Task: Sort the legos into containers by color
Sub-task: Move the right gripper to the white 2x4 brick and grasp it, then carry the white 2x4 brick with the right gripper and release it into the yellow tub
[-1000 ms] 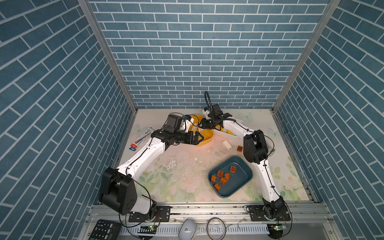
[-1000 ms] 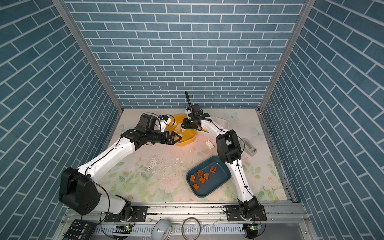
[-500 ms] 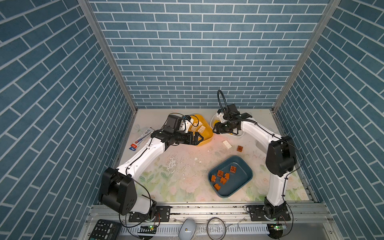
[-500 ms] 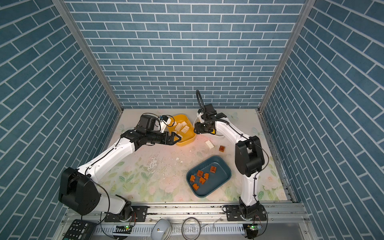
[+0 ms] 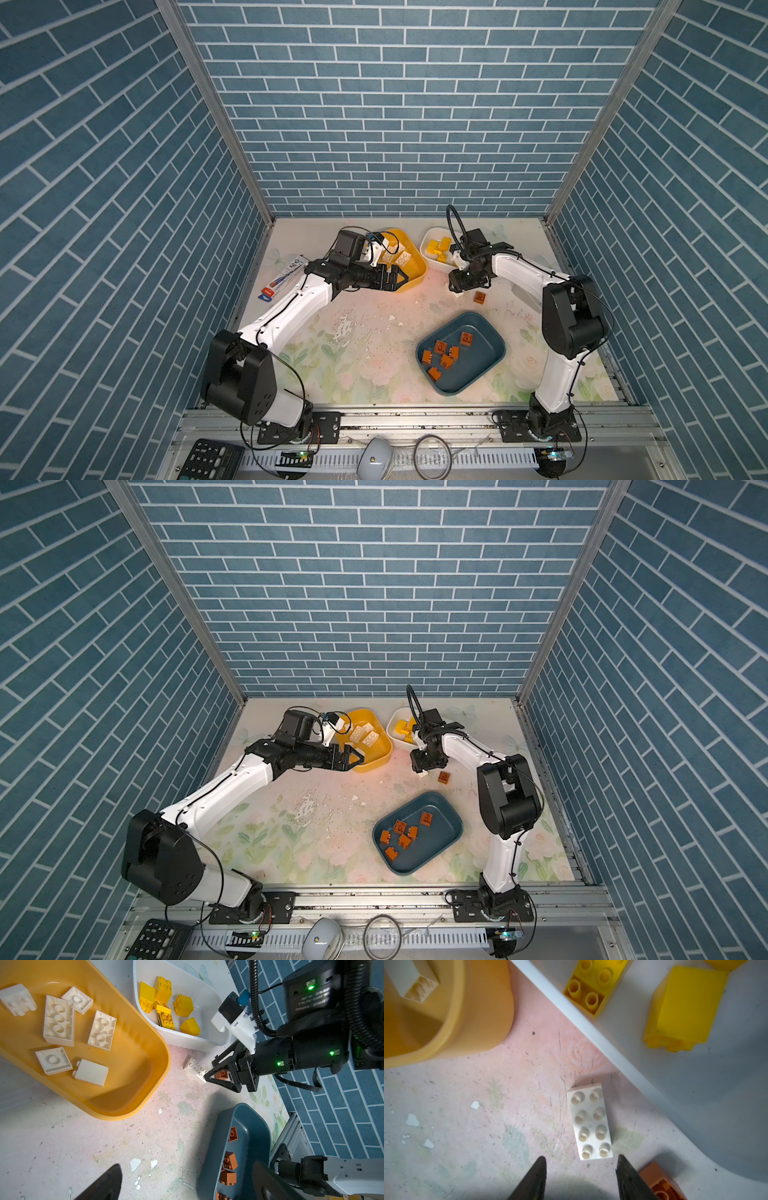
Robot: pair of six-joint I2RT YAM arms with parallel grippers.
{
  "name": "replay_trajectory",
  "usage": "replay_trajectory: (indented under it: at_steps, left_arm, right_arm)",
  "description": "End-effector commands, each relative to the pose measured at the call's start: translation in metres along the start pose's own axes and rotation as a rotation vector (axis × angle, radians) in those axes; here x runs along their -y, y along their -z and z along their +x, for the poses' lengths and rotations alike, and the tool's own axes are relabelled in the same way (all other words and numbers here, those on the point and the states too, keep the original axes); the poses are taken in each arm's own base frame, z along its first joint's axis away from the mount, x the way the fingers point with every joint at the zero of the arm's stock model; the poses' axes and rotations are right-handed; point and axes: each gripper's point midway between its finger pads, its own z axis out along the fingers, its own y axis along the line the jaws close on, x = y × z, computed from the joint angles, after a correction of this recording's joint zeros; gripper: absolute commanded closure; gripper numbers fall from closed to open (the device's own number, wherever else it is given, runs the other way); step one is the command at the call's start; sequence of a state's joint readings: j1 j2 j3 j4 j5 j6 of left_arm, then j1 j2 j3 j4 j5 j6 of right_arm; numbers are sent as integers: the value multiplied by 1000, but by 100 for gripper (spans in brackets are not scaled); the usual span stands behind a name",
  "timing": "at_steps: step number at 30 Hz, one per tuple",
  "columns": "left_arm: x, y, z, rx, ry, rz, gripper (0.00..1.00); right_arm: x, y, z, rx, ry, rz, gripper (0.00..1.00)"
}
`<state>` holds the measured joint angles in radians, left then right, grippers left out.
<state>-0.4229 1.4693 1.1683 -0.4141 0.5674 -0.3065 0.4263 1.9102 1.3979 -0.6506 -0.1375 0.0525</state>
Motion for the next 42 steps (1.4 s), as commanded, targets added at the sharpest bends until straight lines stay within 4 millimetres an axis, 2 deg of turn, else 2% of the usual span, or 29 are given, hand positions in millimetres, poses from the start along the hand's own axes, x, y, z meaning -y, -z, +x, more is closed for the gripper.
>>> replay_trajectory:
  at_steps: [1,6,10,13,16,18,23,28,31,36,37,42]
  left_arm:
    - [1,3,-5,-1,-7,3,0]
    - [-2,3,-3,-13,-11,-11,0]
    - [-3,3,-2,-23,-16,-15,1]
    - [-4,3,-2,-24,-15,-17,0]
    - [-4,4,-2,-23,-11,-17,0]
    - [-4,6,-2,-23,-12,-19,0]
    - [-7,10,-4,-17,-13,-25,0]
    - [-8,13,-4,-9,-14,-32,0]
    - [-11,13,-2,-8,-11,-39,0]
    - [-14,10,0,-13,-8,-46,0]
    - [-14,10,0,-11,-9,-47,0]
    - [-17,9,1,-15,-9,-51,0]
  right_arm:
    - [7,-13,-7,-5,66,38,45]
    - [9,-27,-6,-30,105,67,48]
    - [10,-35,-4,-52,129,93,54]
    - [8,-35,-5,-54,135,94,70]
    - [1,-19,-13,-15,126,74,82]
    - [-11,-3,-22,25,108,29,84]
    - [-69,29,-56,161,52,-191,84]
    - [-106,42,-92,241,46,-300,83]
    - [-119,32,-107,234,77,-311,82]
    - [-129,12,-130,236,122,-295,80]
    - [-130,-2,-132,214,127,-290,79]
    - [-127,-31,-135,164,186,-231,73]
